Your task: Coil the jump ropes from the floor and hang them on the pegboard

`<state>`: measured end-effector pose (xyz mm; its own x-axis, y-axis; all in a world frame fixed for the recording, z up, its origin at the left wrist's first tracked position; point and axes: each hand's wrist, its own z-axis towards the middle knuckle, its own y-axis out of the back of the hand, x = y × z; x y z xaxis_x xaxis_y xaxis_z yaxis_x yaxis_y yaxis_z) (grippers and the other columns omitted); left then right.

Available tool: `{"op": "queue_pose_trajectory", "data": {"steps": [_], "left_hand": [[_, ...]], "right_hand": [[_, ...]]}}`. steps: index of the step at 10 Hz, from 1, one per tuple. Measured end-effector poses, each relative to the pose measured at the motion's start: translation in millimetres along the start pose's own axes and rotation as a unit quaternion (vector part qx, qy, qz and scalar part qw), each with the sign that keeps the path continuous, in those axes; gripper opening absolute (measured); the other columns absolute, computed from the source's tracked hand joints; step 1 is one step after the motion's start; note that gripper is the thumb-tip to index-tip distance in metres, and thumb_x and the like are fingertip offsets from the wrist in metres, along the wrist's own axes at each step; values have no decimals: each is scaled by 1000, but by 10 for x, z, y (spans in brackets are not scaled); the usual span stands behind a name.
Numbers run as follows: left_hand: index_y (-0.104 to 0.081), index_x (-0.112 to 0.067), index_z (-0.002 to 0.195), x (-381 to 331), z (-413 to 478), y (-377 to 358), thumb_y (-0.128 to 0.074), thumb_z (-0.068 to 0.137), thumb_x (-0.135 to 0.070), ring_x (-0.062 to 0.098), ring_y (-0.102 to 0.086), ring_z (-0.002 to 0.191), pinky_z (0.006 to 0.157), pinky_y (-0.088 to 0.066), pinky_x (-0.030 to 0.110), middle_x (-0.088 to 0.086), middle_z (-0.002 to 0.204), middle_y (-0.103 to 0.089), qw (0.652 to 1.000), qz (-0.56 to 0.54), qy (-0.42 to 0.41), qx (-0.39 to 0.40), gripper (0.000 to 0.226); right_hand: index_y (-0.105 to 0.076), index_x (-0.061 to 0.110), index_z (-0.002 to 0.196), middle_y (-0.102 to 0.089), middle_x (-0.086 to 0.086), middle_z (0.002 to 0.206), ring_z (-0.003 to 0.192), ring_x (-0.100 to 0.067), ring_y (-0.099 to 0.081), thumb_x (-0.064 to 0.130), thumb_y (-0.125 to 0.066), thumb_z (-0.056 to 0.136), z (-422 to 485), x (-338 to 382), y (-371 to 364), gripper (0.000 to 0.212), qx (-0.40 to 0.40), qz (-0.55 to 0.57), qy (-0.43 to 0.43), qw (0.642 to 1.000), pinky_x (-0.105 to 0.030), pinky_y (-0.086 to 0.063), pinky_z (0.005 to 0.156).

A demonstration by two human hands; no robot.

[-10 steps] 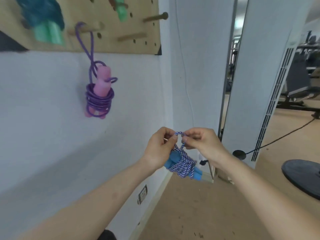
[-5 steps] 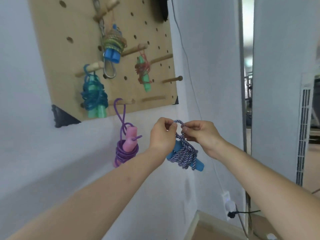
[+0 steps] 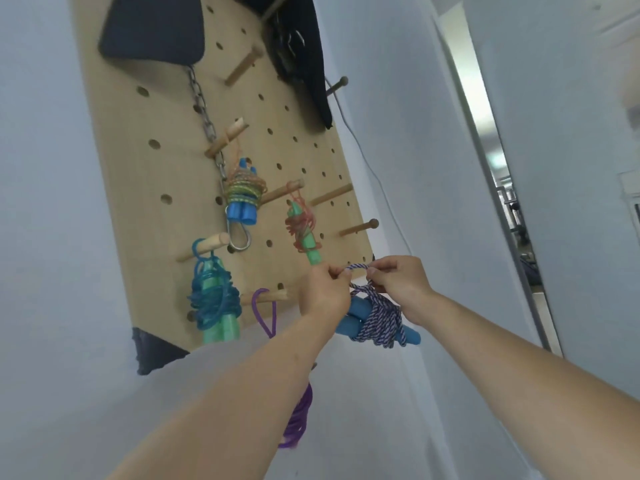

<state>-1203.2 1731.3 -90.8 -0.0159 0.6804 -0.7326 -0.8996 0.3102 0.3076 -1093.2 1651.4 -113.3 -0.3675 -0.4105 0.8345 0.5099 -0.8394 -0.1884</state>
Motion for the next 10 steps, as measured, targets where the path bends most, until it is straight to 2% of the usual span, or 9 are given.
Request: {"op": "queue_pose_trajectory", "data": {"steps": [1, 3, 5, 6, 7, 8, 9, 10], "left_hand": [[-62, -25, 68, -20, 100, 31, -68, 89, -31, 30, -72, 81, 77, -60, 47, 1, 80, -73, 999, 45, -11, -5, 23], [-60, -25, 66, 18, 306, 26, -68, 90, -26, 32, -72, 83, 78, -60, 47, 5, 84, -75, 999, 32, -11, -25, 26], [-60, -20, 65, 104, 384, 67, -68, 90, -14, 34, -73, 85, 81, -60, 47, 13, 86, -75, 999, -16, 18, -34, 27], [-62, -16, 73, 187, 321, 87, -65, 93, -12, 30, -70, 84, 80, -59, 40, 10, 86, -71, 999, -32, 29, -4, 21], [-63, -13, 85, 215, 234, 120, -67, 92, -12, 22, -60, 74, 64, -45, 25, 0, 76, -62, 999, -14, 24, 18, 8], [-65, -13, 91, 195, 134, 169, -67, 90, -8, 13, -55, 71, 56, -42, 19, -6, 78, -58, 999, 9, 17, 36, 5], [-69, -22, 86, 174, -11, 236, -66, 88, -15, 15, -62, 84, 70, -48, 26, -8, 86, -65, 990, 102, -53, 77, 7], [-69, -25, 83, 150, -144, 270, -68, 84, -21, 13, -65, 88, 73, -52, 28, -10, 89, -70, 973, 164, -122, 103, 5]], "right_hand": [[-74, 15, 80, -74, -11, 85, 80, -26, -68, 4, -74, 84, 95, -56, -90, 12, -17, 11, 0, 1000, -47, -59, 88], [-76, 10, 85, -74, -11, 89, 87, -27, -70, 5, -74, 85, 251, -85, -279, 5, -29, 36, 4, 999, -38, -58, 82], [-73, 3, 91, -70, -17, 86, 75, -23, -62, -3, -67, 89, 288, -135, -356, 8, 17, 57, -34, 998, -33, -54, 70], [-72, 4, 99, -72, -15, 97, 82, -22, -65, -4, -68, 88, 194, -180, -357, 14, 60, 26, -33, 997, -36, -57, 79], [-71, 13, 95, -70, -8, 99, 87, -21, -63, -2, -69, 88, 115, -214, -276, 16, 79, -7, -24, 997, -36, -55, 79], [-71, 10, 103, -70, -6, 95, 87, -18, -63, 0, -71, 86, 12, -200, -127, 20, 88, -53, -15, 995, -29, -53, 72], [-73, 11, 102, -71, -4, 91, 80, -15, -65, 3, -75, 83, -107, -199, 57, 20, 100, -119, -3, 988, -26, -52, 69], [-74, 14, 95, -71, -3, 92, 82, -14, -65, 8, -77, 81, -233, -159, 247, 16, 114, -194, 4, 974, -23, -49, 67]]}}
